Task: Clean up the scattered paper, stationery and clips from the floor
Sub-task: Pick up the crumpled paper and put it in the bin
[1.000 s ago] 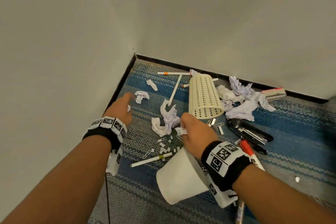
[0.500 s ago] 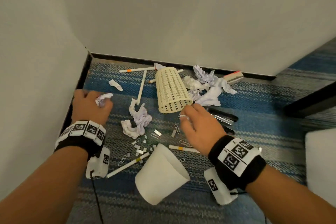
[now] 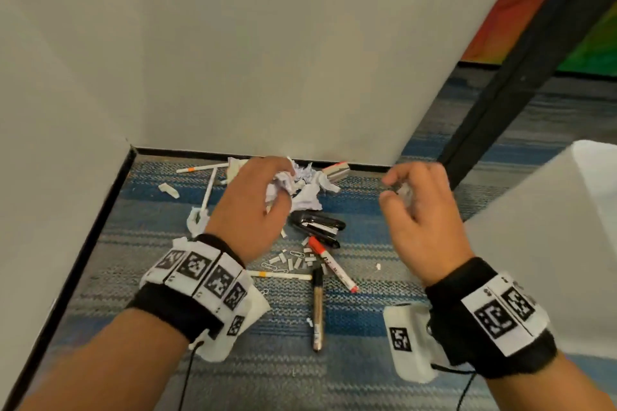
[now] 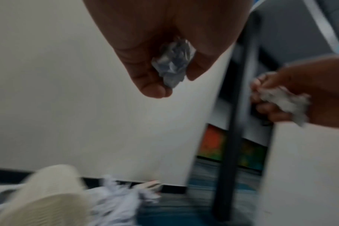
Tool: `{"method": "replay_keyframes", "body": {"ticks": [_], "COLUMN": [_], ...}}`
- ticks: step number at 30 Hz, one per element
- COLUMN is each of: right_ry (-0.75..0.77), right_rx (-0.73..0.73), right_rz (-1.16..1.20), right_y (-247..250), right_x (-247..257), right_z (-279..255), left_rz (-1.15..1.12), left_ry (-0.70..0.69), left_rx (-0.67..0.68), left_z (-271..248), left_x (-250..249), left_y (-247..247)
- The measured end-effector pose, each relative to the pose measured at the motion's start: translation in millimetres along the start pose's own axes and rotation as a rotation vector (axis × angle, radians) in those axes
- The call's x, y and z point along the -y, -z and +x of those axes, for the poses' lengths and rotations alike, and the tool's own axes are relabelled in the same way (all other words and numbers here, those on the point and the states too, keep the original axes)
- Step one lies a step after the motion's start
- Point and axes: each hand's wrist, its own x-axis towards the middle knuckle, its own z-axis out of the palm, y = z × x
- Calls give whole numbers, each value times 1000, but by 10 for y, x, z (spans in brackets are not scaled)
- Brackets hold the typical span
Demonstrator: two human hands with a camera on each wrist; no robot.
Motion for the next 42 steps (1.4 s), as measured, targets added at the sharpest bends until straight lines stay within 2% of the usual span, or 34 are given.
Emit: {"method": "replay_keyframes", "body": {"ticks": [4, 8, 12, 14, 16, 19, 23, 26, 28, 32, 35, 37, 39, 42], "right_ry": [7, 1, -82, -128, -166, -204, -254, -378, -384, -228, -83, 34, 181, 351], "right_rx": [-153, -360, -466, -485, -492, -490, -412, -320, -338, -421, -351, -237, -115, 67], "right_rz": [-3, -147, -249, -259, -273, -313, -345, -297, -285, -298, -294, -276, -251, -229], "right_y": [797, 1438, 1802, 1903, 1961, 2006, 2023, 2018, 2008, 1966, 1845, 1646, 1360, 818], "right_x": [54, -95, -304, -377, -445, -541, -679, -755, -746, -528, -207, 43, 245, 405], "right_z": [-247, -552, -826, -895, -949, -1026, -1098, -1126, -1126, -1042, -836, -631, -433, -168], "left_rz": [-126, -129, -209, -267, -317, -325, -107, 32, 87, 91, 42, 110, 277, 440], "left_ry": [-131, -297, -443, -516, -528, -532, -538, -455, -417, -414, -364, -229, -83, 137], "left_rx": [103, 143, 141, 190, 251, 231, 157, 297, 372, 374, 427, 525, 571, 474], "left_z": [-76, -192, -167, -160, -219, -271, -206, -138, -130, -113, -76, -89, -122, -216], "left_x": [-790, -1322, -1840, -2061, -2205, -2358, -2469, -2402, -2367, -2252, -1903, -1546, -1143, -518], "left_y": [-440, -846, -1123, -1235, -1360, -1542, -1730, -1781, -1743, -1376, -739, -181, 416, 1268]}}
